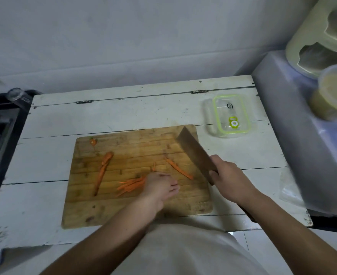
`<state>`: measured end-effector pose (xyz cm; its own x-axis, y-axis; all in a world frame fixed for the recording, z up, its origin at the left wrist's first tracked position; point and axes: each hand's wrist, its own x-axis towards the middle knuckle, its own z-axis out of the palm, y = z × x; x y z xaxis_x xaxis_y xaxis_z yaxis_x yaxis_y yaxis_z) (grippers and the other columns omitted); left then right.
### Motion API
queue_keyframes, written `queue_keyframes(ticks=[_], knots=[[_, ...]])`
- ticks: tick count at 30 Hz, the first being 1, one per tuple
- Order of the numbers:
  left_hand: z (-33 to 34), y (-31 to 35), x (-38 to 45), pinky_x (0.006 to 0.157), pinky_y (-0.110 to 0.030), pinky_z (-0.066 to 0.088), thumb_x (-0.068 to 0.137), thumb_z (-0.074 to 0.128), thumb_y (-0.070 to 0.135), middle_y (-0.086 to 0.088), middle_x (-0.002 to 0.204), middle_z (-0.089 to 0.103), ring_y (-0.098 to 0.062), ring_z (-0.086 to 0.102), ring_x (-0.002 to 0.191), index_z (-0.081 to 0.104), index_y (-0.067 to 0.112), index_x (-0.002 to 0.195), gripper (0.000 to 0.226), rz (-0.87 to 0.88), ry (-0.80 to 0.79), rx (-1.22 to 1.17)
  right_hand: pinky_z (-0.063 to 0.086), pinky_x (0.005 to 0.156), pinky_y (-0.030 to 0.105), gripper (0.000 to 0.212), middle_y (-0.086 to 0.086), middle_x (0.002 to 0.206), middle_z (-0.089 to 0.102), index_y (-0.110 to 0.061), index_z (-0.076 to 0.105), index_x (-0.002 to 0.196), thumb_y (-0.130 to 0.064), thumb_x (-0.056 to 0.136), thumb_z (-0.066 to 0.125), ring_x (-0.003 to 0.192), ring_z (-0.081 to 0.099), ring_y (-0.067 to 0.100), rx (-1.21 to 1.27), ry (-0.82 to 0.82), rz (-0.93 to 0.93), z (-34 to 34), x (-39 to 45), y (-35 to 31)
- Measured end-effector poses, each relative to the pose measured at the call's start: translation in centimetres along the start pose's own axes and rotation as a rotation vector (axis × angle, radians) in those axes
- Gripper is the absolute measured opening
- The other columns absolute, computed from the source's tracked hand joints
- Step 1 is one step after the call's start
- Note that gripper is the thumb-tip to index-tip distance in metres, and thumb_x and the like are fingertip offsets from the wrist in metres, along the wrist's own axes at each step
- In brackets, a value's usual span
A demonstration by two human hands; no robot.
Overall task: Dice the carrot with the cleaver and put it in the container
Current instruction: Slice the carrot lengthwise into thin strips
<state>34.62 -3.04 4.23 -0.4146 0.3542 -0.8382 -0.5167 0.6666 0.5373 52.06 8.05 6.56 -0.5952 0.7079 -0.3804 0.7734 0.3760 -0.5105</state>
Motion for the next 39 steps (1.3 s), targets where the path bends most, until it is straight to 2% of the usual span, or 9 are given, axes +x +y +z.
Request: queue_keyframes(ticks=[4, 8, 14, 17, 24, 28, 31, 35, 39], knots=[[0.8, 1.1, 1.4, 0.081, -0.036, 0.064, 0.099, 0.065, 0.004, -0.019, 0.097, 0.073, -0.027, 0.075, 0.088, 0.064, 0.007, 0.094, 0.006, 0.063, 0.041, -0.012, 0.052, 0.077, 0.043, 0.02, 0.008, 0.104, 0.067, -0.022, 0.046, 0.119, -0.02, 0.099, 0.05, 0.092, 0.062, 0.034, -0.089, -0.073, -0.074, 0.5, 0.1, -1.1], [1.8, 2.5, 2.9, 0.069, -0.031, 0.063, 0.098, 0.062, -0.002, -0.017, 0.093, 0.072, -0.025, 0.075, 0.083, 0.066, 0.006, 0.094, 0.009, 0.1, 0.045, 0.071, 0.052, 0.079, 0.041, 0.028, 0.013, 0.108, 0.066, -0.019, 0.045, 0.127, -0.02, 0.099, 0.05, 0.098, 0.063, 0.036, -0.04, -0.071, -0.001, 2.3, -0.9, -2.3], [0.6, 1.7, 2.5, 0.065, -0.031, 0.064, 0.096, 0.069, 0.007, -0.017, 0.09, 0.074, -0.025, 0.077, 0.078, 0.066, 0.007, 0.103, 0.008, 0.065, 0.05, 0.136, 0.048, 0.075, 0.041, 0.024, 0.01, 0.098, 0.062, -0.016, 0.04, 0.124, -0.018, 0.101, 0.045, 0.093, 0.06, 0.038, 0.037, 0.076, 0.114, 2.5, -1.7, -2.7], [-0.3, 0.7, 1.9, 0.062, -0.03, 0.063, 0.096, 0.069, 0.008, -0.018, 0.092, 0.075, -0.026, 0.077, 0.077, 0.062, 0.006, 0.109, 0.014, 0.036, 0.002, 0.076, 0.049, 0.073, 0.042, 0.019, 0.009, 0.093, 0.061, -0.017, 0.038, 0.12, -0.019, 0.102, 0.043, 0.086, 0.059, 0.035, 0.032, 0.047, 0.102, 2.1, -2.1, -2.7], [0.7, 0.1, 2.7, 0.065, -0.035, 0.065, 0.099, 0.067, 0.02, -0.009, 0.085, 0.076, -0.018, 0.077, 0.068, 0.062, 0.015, 0.104, 0.009, 0.158, 0.068, 0.147, 0.05, 0.07, 0.044, 0.022, 0.016, 0.096, 0.065, -0.017, 0.038, 0.121, -0.016, 0.099, 0.041, 0.086, 0.061, 0.041, -0.071, 0.039, 0.036, 3.8, -2.0, -4.5], [0.9, -0.2, 3.0, 0.068, -0.04, 0.065, 0.099, 0.068, 0.025, -0.008, 0.082, 0.076, -0.019, 0.076, 0.066, 0.062, 0.017, 0.097, 0.01, 0.202, 0.102, 0.197, 0.044, 0.064, 0.04, 0.026, 0.017, 0.099, 0.065, -0.016, 0.037, 0.124, -0.014, 0.099, 0.04, 0.085, 0.062, 0.04, -0.148, 0.042, 0.002, 4.3, -2.2, -4.8], [0.9, -0.3, 3.2, 0.067, -0.04, 0.065, 0.098, 0.068, 0.025, -0.008, 0.081, 0.076, -0.02, 0.076, 0.064, 0.061, 0.017, 0.096, 0.011, 0.199, 0.097, 0.192, 0.05, 0.068, 0.044, 0.028, 0.015, 0.101, 0.065, -0.019, 0.035, 0.127, -0.015, 0.1, 0.041, 0.086, 0.063, 0.04, -0.16, 0.044, -0.009, 4.2, -2.5, -4.9], [0.7, -0.1, 3.2, 0.063, -0.036, 0.064, 0.099, 0.067, 0.024, -0.008, 0.08, 0.076, -0.019, 0.076, 0.062, 0.061, 0.016, 0.097, 0.01, 0.2, 0.097, 0.194, 0.047, 0.067, 0.042, 0.024, 0.015, 0.102, 0.066, -0.018, 0.037, 0.123, -0.013, 0.1, 0.04, 0.087, 0.063, 0.04, -0.163, 0.034, -0.007, 4.5, -2.6, -5.2], [-0.1, 0.1, 2.3, 0.069, -0.039, 0.065, 0.1, 0.064, 0.022, -0.005, 0.085, 0.074, -0.017, 0.076, 0.067, 0.063, 0.017, 0.101, 0.004, 0.273, 0.054, 0.291, 0.049, 0.071, 0.041, 0.024, 0.016, 0.103, 0.065, -0.018, 0.04, 0.124, -0.016, 0.1, 0.042, 0.091, 0.062, 0.041, -0.105, 0.011, 0.033, 4.6, -2.1, -4.5]])
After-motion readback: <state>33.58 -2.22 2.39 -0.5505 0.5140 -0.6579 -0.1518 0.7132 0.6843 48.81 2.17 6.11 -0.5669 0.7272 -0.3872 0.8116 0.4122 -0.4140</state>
